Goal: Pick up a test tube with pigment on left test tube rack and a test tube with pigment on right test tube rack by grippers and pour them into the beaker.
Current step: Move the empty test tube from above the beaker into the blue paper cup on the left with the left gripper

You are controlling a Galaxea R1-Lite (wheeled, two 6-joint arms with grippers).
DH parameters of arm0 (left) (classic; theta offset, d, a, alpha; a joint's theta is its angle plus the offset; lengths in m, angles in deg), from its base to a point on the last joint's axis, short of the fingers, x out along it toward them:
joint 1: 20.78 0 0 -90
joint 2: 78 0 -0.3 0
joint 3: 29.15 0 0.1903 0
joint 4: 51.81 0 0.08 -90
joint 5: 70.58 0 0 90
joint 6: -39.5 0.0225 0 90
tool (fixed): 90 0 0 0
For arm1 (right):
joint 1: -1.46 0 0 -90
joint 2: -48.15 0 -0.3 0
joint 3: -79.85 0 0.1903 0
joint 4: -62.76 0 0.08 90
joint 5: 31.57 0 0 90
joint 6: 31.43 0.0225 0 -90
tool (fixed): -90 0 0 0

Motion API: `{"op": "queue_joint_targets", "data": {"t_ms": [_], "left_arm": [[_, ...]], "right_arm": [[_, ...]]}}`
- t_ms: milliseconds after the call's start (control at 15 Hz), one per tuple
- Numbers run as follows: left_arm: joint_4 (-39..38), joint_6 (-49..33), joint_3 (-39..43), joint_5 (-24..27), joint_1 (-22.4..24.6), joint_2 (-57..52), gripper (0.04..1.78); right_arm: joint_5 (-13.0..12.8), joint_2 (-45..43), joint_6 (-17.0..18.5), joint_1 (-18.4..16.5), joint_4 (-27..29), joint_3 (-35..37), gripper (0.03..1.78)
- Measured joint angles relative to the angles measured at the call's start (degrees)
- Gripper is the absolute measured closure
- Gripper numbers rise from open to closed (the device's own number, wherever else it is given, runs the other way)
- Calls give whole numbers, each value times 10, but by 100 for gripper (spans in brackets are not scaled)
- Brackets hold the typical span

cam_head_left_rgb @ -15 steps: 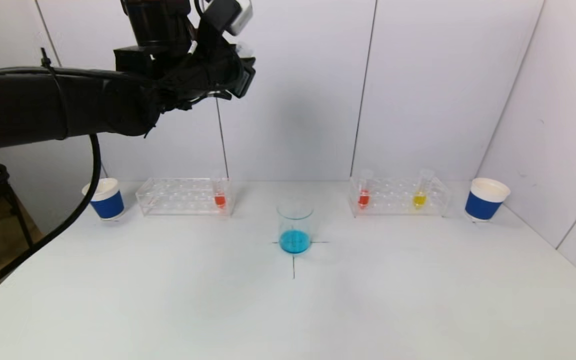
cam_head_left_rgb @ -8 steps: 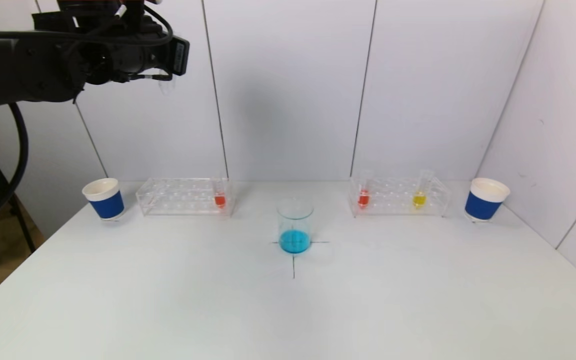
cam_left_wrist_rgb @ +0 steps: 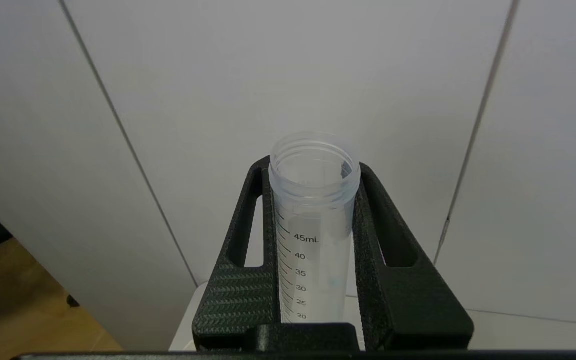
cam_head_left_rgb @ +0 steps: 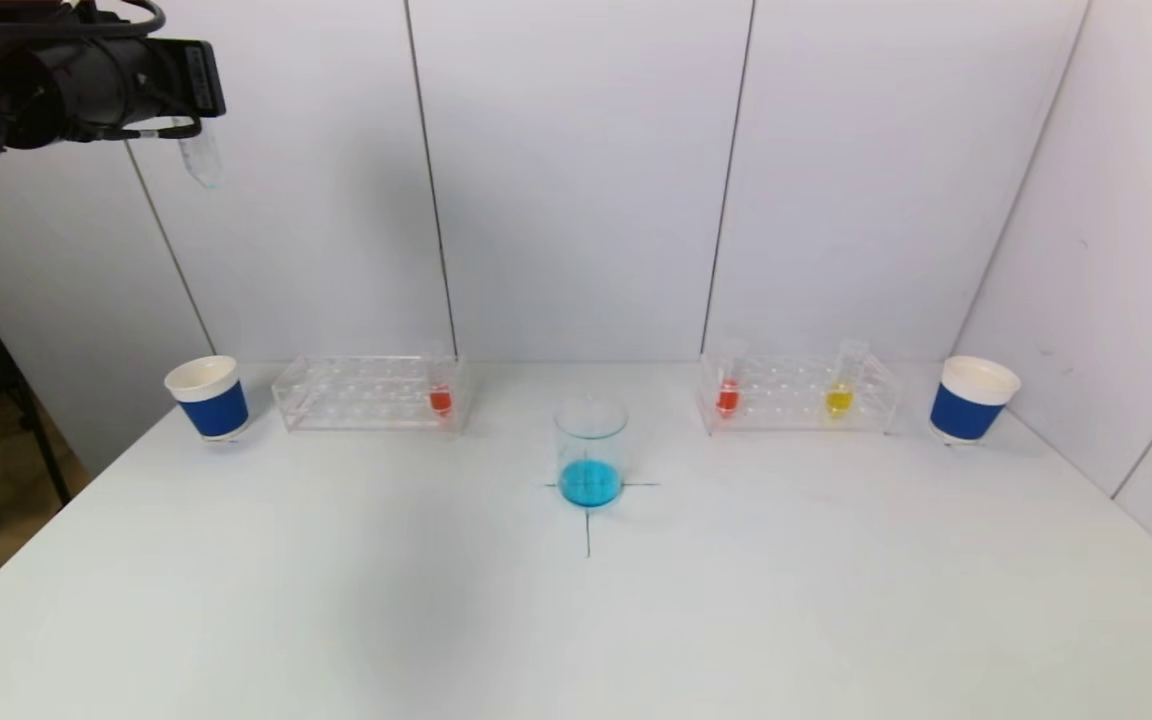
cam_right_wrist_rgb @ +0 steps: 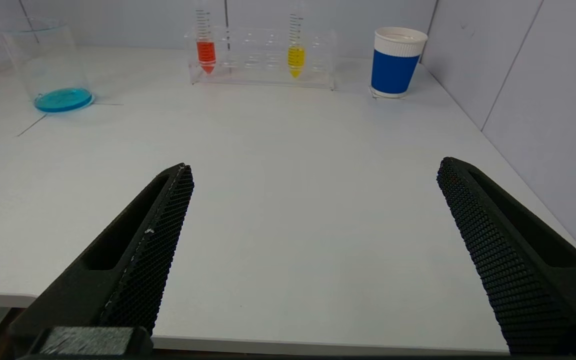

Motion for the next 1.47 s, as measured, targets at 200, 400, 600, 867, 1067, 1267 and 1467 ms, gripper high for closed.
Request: {"op": "queue_joint_targets", "data": {"t_ms": [200, 400, 600, 867, 1067, 1267, 1467], "left_arm": [[-5, -14, 35, 11, 40, -3, 138], [-65, -14, 99, 43, 76, -5, 138], [-151, -12, 162, 44, 110, -1, 138], [-198, -14, 219, 7, 138, 6, 138], [-228, -16, 236, 3, 150, 22, 138], [-265, -15, 248, 3, 164, 53, 138], [-274, -17, 248, 5, 169, 82, 138]], "right_arm": [[0, 0, 0, 0, 0, 0, 4], [0, 0, 0, 0, 0, 0, 4], [0, 0, 0, 0, 0, 0, 4], [0, 0, 0, 0, 0, 0, 4], [0, 0, 0, 0, 0, 0, 4], [0, 0, 0, 0, 0, 0, 4], [0, 0, 0, 0, 0, 0, 4]]}}
